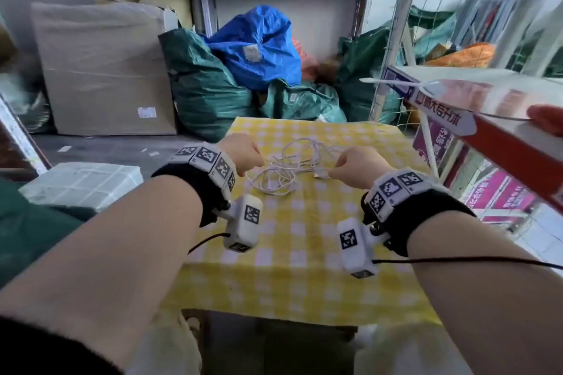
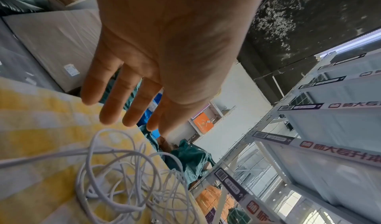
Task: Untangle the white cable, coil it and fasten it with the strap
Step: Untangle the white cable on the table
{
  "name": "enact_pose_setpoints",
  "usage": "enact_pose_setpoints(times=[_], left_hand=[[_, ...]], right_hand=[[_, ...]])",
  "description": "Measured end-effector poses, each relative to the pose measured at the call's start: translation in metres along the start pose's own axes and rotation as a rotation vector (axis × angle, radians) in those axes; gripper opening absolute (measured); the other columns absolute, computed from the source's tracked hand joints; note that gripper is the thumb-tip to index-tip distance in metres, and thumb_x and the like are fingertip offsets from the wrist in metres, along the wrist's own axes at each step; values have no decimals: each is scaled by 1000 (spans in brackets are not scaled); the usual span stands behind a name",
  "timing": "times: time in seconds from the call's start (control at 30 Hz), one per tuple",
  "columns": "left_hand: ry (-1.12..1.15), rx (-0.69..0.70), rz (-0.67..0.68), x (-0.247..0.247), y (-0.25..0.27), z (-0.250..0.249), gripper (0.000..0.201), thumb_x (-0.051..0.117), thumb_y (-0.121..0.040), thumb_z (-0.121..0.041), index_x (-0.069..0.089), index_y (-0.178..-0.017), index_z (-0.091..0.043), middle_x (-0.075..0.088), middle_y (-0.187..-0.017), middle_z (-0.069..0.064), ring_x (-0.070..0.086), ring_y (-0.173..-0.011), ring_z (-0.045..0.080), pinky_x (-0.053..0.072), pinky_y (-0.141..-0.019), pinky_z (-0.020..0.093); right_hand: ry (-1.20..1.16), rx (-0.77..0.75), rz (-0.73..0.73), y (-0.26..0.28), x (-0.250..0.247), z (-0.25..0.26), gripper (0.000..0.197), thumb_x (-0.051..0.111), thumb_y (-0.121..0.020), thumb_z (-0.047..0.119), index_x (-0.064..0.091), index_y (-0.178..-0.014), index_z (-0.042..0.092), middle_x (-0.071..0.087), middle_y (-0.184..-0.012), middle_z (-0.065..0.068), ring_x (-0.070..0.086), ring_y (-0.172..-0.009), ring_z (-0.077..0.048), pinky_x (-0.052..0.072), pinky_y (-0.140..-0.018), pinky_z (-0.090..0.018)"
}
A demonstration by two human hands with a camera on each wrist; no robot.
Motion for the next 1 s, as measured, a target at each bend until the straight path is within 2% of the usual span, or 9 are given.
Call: enact_pose_setpoints(times=[0.2, 0.3, 0.4, 0.47, 0.53, 0.63, 0.73, 0.87, 1.0], left_hand=[[-10, -22, 154, 31, -47, 2, 49, 52, -93, -21, 42, -140, -12, 53, -130, 12, 56, -110, 28, 44, -68, 24], [45, -5, 198, 44, -64, 4, 62, 61, -88, -25, 35, -144, -19, 52, -131, 14, 55, -115, 32, 40, -72, 23], [21, -12, 191, 49, -76, 4, 43, 58, -90, -19, 49, -131, -15, 61, -115, 15, 59, -106, 34, 40, -61, 23], [49, -18, 158, 49, -85, 4, 22, 48, -96, -14, 60, -112, -7, 61, -82, 8, 63, -71, 25, 40, -44, 21], [206, -54, 138, 47, -95, 6, 22, 38, -99, -12, 59, -96, -7, 55, -73, 7, 54, -48, 16, 40, -35, 19], [500, -73, 122, 38, -105, 2, 27, 32, -101, -13, 55, -89, -6, 55, -84, 8, 49, -55, 19, 43, -43, 26], [669, -18, 104, 22, -105, -10, 30, 30, -101, -13, 54, -84, -10, 58, -80, 6, 47, -58, 18, 43, -54, 30], [825, 72, 60, 3, -101, -19, 28, 31, -102, -13, 57, -96, -7, 60, -79, 7, 50, -57, 17, 45, -53, 28], [907, 149, 19, -11, -98, -23, 30, 32, -101, -10, 60, -92, -8, 61, -78, 10, 52, -58, 18, 47, -53, 28]], right_hand=[[-75, 44, 114, -49, 20, -9, 38, 56, -91, 30, 68, -107, -3, 68, -106, -21, 62, -81, -26, 53, -73, -37], [-89, 50, 142, -65, 30, -14, 36, 55, -93, 28, 66, -111, -1, 68, -109, -18, 62, -89, -25, 51, -78, -33], [-91, 67, 158, -75, 38, -21, 35, 53, -93, 29, 62, -119, 6, 66, -112, -11, 63, -100, -26, 53, -86, -35], [-108, 73, 181, -82, 40, -26, 41, 54, -93, 30, 55, -128, 8, 61, -123, -10, 60, -106, -26, 51, -88, -34], [-110, 70, 189, -90, 39, -29, 47, 55, -92, 28, 48, -136, 11, 53, -135, -8, 56, -115, -26, 48, -93, -34], [-117, 68, 170, -102, 34, -33, 51, 56, -91, 21, 43, -140, 17, 46, -143, -8, 52, -121, -26, 47, -98, -36], [-123, 66, 174, -108, 29, -33, 54, 57, -89, 21, 42, -140, 21, 46, -142, -7, 55, -107, -22, 50, -94, -36], [-111, 56, 184, -112, 25, -29, 55, 57, -89, 21, 41, -141, 21, 48, -140, -6, 57, -108, -24, 52, -91, -36], [-82, 30, 132, -112, 15, -24, 42, 51, -92, 17, 51, -133, 9, 58, -128, -10, 59, -104, -25, 50, -82, -32]])
Point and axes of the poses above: each hand's wrist, its own y-axis away from the middle knuckle, its own x-axis out of the palm, z = x × y, the point moved 4 cm from there along -y, towards the middle knuckle
